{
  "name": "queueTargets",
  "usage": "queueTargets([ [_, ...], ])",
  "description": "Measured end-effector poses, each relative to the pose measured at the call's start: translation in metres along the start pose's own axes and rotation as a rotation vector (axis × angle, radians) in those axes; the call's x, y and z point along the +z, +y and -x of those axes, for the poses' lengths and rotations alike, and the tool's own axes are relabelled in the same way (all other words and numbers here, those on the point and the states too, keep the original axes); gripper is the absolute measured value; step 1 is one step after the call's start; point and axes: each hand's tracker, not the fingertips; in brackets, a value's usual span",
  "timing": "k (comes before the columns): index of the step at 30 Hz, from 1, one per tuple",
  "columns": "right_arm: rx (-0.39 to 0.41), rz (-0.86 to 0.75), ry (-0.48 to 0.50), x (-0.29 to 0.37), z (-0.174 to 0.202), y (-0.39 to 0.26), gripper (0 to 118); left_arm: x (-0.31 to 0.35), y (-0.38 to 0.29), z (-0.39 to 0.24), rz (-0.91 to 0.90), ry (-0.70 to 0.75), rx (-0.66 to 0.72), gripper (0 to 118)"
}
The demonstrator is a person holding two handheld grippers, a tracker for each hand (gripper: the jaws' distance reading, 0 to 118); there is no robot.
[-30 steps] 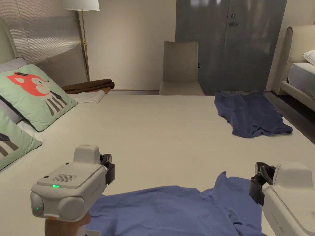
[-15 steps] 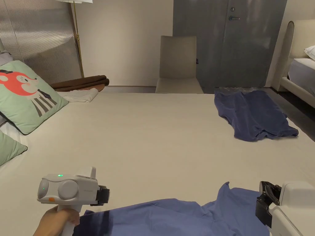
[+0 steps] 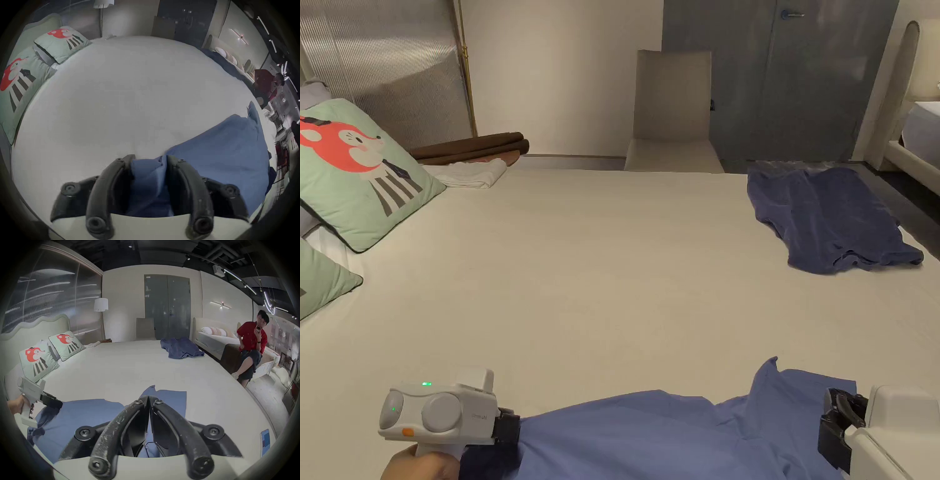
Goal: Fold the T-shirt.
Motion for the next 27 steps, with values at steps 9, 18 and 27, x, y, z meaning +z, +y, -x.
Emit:
queueTargets([
  [9,-0.093,0.325,-0.061,-0.107,-0.053,0.000,85,0.069,-0.014,-0.024,-0.271,-0.076,-0.017,7],
  [18,-0.045,0.556,-0.082,-0.151,-0.046,-0.047,86,0.098,-0.020,-0.020,-0.313,-0.142,-0.018,7],
  [27,0.081,0.326,-0.076,-0.098,-0.030,-0.029,2,0.101,-0.030,-0.004,-0.316,-0.170,0.119,7],
])
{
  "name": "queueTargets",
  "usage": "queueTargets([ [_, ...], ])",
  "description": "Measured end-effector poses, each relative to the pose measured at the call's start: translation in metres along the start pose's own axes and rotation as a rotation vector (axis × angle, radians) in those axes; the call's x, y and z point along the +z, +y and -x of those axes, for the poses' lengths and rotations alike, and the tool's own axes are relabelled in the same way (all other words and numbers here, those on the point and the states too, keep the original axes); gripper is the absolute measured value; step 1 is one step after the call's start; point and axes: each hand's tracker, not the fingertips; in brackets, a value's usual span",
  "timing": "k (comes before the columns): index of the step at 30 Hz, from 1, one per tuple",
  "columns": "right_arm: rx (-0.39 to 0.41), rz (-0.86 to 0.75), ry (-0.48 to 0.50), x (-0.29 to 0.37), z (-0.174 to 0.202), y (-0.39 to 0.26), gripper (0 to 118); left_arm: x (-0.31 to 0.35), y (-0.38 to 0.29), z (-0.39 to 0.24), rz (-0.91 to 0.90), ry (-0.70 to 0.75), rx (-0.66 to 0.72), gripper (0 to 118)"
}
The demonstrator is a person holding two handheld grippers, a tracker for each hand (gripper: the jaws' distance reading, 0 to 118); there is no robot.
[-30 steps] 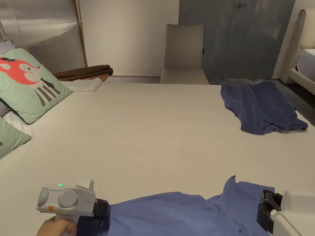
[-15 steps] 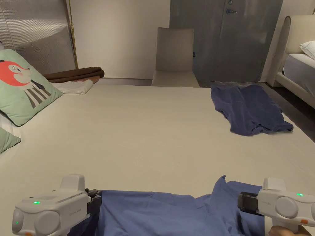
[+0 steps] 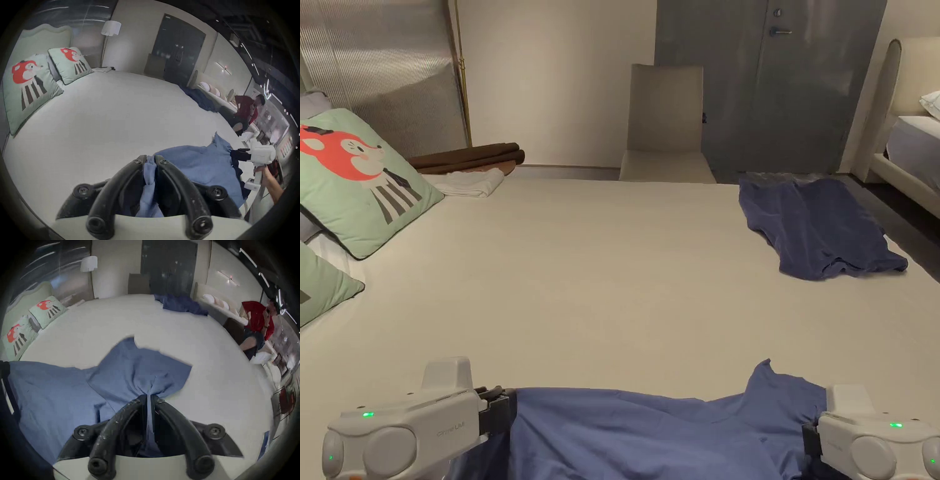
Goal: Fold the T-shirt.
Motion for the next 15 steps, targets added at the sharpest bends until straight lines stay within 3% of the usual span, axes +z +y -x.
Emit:
queueTargets([
  [5,-0.012,-0.248,-0.005,0.064,-0.016,0.048,2,0.018,0.031,0.006,-0.065,-0.022,0.073,7],
  [9,-0.061,-0.439,0.006,0.116,-0.032,0.106,2,0.044,0.083,-0.007,-0.194,-0.021,0.021,7],
  [15,-0.053,-0.656,0.006,0.181,-0.040,0.198,2,0.083,0.190,-0.038,-0.369,-0.016,-0.070,7],
])
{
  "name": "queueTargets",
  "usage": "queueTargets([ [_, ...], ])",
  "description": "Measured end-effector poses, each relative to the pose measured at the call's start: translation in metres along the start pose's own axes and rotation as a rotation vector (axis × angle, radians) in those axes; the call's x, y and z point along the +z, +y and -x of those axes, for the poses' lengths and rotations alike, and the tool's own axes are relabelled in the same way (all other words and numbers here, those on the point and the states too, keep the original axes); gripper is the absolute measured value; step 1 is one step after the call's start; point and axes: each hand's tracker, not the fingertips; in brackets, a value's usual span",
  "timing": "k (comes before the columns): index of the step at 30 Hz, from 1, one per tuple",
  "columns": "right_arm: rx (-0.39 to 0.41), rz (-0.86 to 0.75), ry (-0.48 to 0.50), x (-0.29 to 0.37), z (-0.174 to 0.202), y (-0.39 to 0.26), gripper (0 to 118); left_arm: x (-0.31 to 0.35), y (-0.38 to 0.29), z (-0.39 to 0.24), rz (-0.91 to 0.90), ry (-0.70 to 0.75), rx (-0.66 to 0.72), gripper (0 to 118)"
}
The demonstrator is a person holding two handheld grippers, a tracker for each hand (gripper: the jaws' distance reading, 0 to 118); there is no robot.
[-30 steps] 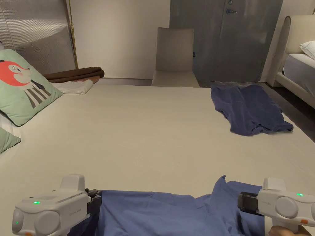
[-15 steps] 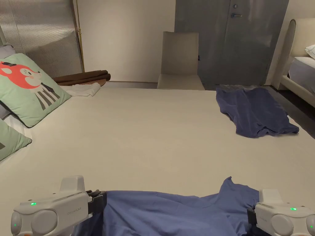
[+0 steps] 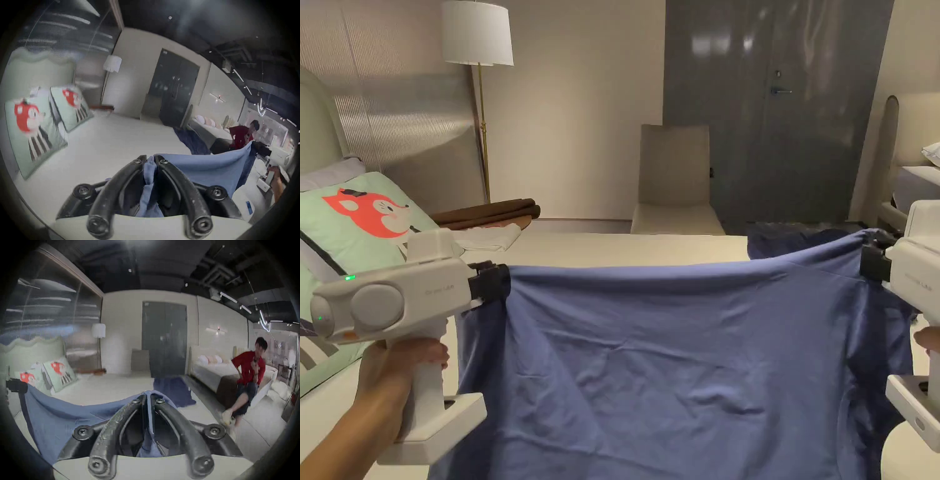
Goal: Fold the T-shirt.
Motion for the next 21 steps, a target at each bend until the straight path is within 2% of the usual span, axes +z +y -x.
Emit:
queueTargets([
  [3,0.000,-0.081,-0.015,-0.008,0.003,0.047,2,-0.009,0.053,-0.018,-0.071,0.024,-0.073,7],
  [6,0.050,-0.169,-0.044,-0.016,0.008,0.085,2,-0.013,0.096,-0.039,-0.150,0.053,-0.132,7],
  [8,0.035,-0.204,-0.046,-0.021,0.007,0.107,2,-0.019,0.120,-0.048,-0.189,0.059,-0.162,7],
  [11,0.042,-0.268,-0.067,-0.031,0.006,0.132,2,-0.031,0.147,-0.056,-0.240,0.069,-0.149,7],
  [16,0.037,-0.321,-0.064,-0.046,0.009,0.145,2,-0.060,0.155,-0.057,-0.308,0.109,-0.168,7],
  [21,0.035,-0.289,-0.047,-0.069,0.015,0.114,2,-0.110,0.121,-0.042,-0.269,0.153,-0.205,7],
])
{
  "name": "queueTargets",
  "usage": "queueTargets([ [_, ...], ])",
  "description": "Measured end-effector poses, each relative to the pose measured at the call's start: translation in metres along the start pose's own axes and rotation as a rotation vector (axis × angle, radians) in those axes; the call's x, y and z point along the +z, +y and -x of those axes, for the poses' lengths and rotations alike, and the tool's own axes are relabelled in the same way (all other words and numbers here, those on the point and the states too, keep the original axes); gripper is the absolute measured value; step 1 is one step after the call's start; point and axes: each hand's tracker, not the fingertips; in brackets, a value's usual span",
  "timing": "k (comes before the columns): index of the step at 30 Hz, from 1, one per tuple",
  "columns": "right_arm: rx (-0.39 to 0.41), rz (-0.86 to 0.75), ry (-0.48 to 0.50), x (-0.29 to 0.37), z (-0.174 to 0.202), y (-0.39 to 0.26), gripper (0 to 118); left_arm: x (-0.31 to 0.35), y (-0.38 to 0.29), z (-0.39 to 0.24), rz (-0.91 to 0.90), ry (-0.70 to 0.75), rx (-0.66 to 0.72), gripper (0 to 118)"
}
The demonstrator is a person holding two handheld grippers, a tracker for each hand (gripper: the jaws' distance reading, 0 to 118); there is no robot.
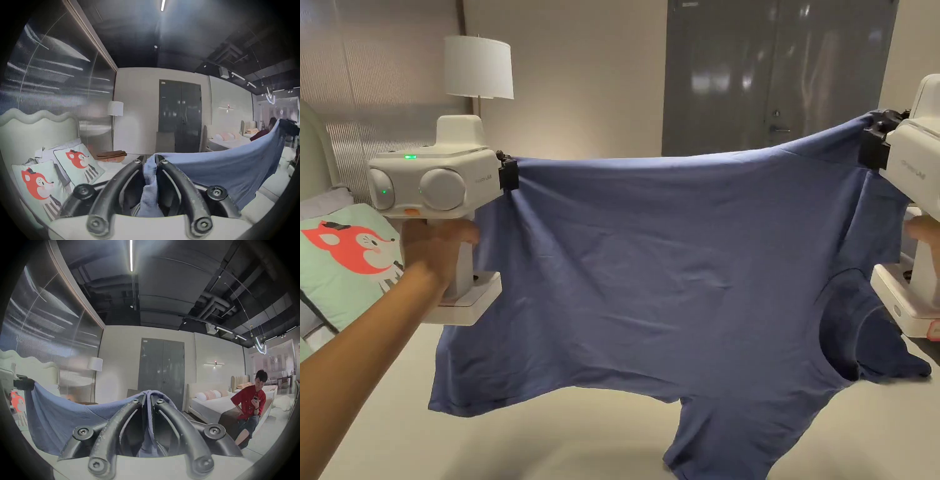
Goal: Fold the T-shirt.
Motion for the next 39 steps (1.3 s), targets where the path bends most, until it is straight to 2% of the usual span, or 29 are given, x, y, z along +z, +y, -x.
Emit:
queueTargets([
  [8,0.027,0.199,0.054,-0.010,0.010,-0.105,2,-0.036,-0.123,0.005,0.214,0.013,-0.031,7],
  [13,-0.004,0.312,0.072,-0.001,0.015,-0.169,2,-0.042,-0.189,0.016,0.304,0.013,-0.018,7],
  [19,-0.071,0.433,0.089,0.028,0.017,-0.230,2,-0.010,-0.251,0.027,0.412,-0.009,-0.007,7],
  [25,-0.139,0.553,0.135,0.087,0.017,-0.282,2,0.053,-0.312,0.042,0.519,-0.019,0.056,7],
  [30,-0.201,0.632,0.168,0.160,0.012,-0.306,2,0.117,-0.352,0.048,0.621,-0.011,0.097,7],
  [39,-0.277,0.708,0.200,0.300,-0.005,-0.305,2,0.243,-0.361,0.046,0.656,0.020,0.112,7],
])
